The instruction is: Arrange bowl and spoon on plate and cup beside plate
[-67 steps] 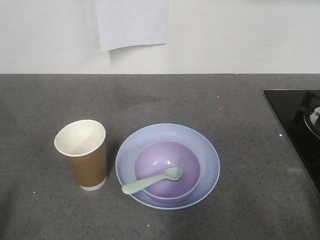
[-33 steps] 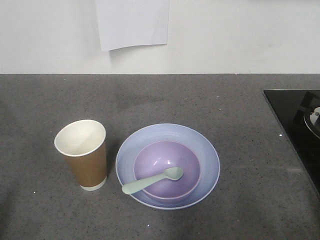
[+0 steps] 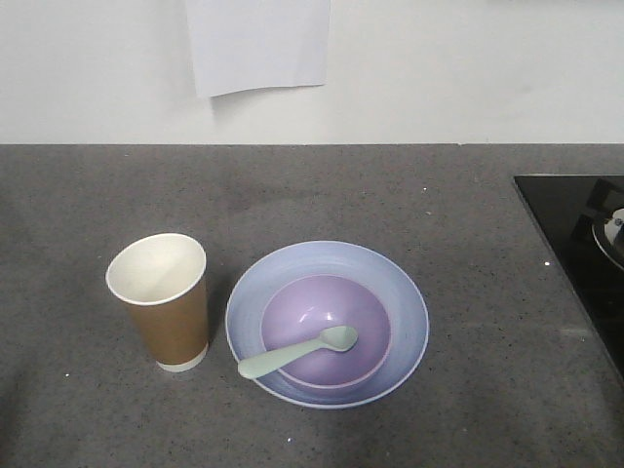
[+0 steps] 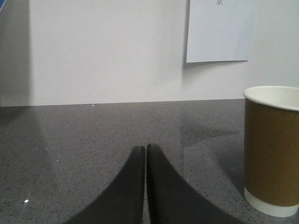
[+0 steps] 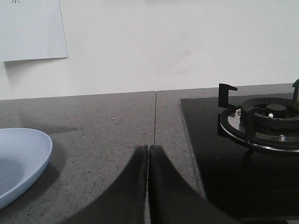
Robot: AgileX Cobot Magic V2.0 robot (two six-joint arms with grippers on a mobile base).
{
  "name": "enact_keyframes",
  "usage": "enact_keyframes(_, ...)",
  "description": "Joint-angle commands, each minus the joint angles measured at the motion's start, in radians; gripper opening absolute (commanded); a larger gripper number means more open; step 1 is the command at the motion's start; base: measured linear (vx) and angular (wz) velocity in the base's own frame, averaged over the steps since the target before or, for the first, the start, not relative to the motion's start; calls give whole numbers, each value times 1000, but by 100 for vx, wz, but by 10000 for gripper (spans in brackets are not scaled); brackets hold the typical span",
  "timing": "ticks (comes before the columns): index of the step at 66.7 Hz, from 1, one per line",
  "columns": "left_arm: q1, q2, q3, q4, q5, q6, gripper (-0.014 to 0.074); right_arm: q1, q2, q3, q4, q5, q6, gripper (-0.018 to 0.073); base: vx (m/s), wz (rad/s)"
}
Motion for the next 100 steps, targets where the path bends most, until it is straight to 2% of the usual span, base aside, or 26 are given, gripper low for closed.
enact_keyframes(1,0,3,30,-1,-70,-6,-7,-6,6,17,-11,-70,-6,-5,0,0)
enact_keyframes(100,0,3,30,-1,-70,-6,-7,-6,6,16,-11,-96,-21,-5,0,0)
